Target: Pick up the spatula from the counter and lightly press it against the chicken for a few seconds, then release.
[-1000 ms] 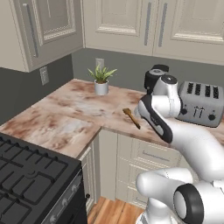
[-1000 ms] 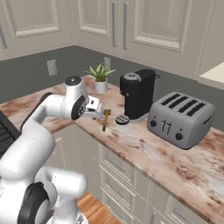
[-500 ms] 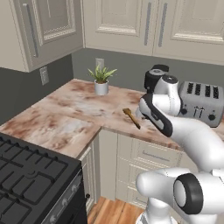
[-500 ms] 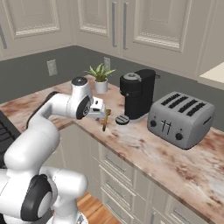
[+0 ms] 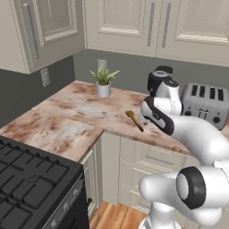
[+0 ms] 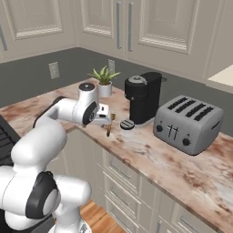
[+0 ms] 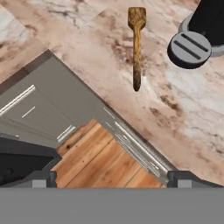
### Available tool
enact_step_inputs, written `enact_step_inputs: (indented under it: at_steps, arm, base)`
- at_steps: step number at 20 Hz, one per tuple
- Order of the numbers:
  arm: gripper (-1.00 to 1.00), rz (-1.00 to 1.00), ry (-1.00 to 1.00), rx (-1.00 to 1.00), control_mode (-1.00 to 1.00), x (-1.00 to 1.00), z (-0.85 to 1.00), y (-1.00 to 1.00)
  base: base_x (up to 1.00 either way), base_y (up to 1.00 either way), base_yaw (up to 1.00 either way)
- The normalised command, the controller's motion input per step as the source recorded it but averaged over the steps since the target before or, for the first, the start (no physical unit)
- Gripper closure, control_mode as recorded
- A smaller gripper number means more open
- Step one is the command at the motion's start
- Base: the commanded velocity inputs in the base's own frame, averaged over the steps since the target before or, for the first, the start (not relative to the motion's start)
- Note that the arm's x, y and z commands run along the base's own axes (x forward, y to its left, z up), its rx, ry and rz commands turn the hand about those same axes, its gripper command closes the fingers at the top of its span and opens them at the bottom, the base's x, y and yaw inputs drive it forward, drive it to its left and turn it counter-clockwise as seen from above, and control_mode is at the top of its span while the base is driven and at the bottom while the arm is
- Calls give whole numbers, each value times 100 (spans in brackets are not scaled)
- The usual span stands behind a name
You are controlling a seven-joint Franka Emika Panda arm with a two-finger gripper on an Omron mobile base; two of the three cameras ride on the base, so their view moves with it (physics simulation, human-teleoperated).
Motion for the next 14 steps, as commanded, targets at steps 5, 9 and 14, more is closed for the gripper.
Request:
enact_step_inputs:
  at_steps: [5,9,14]
  arm:
    - [-100,3,3,0,-100,13,-18,0]
    - [-100,3,3,0,-100,17,-15,0]
    - [-100,3,1,0,-100,19,-8,0]
  base:
    - [0,0,0]
    - [0,0,0]
    - [0,0,0]
